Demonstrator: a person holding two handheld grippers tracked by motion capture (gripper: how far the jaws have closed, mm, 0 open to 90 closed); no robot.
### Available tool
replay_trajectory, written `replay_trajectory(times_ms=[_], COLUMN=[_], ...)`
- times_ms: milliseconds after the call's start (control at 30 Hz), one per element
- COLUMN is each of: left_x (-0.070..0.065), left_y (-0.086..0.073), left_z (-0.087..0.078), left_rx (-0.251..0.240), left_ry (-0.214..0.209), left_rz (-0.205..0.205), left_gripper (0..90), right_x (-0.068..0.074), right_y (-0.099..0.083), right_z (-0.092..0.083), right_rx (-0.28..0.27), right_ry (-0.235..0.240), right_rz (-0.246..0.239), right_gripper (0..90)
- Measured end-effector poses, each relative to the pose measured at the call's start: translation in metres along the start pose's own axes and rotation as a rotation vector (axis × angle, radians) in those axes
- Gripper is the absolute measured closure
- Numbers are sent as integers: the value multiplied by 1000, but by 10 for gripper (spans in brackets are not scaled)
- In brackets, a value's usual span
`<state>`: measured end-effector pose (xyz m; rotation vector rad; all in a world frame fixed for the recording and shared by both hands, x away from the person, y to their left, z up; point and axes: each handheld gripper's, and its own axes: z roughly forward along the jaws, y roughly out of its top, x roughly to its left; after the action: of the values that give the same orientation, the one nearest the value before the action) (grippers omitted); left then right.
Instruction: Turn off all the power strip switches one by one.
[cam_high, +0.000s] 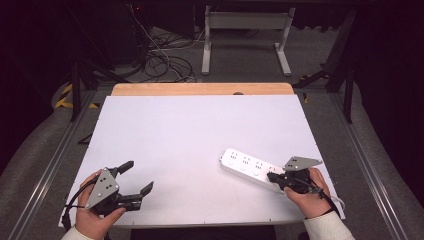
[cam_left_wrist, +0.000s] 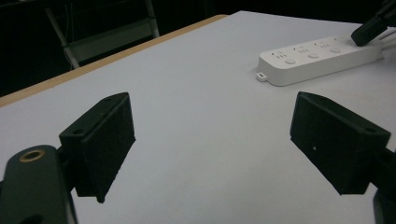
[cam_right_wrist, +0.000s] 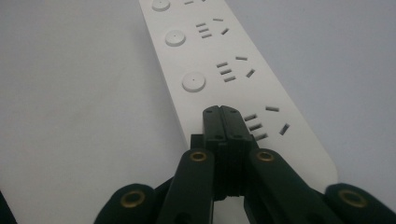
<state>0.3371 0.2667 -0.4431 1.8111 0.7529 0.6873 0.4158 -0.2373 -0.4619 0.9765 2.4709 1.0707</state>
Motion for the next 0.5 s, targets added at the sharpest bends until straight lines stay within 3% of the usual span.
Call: replay_trajectory(times_ms=[500], left_x=[0], left_y=[0], left_z=[0], left_rx=[-2], left_ry=[1], left_rz=[0], left_gripper=[144], right_x=[-1], right_y=[-1], right_z=[0], right_rx=[-4], right_ry=[2], right_rz=[8], right_gripper=[900])
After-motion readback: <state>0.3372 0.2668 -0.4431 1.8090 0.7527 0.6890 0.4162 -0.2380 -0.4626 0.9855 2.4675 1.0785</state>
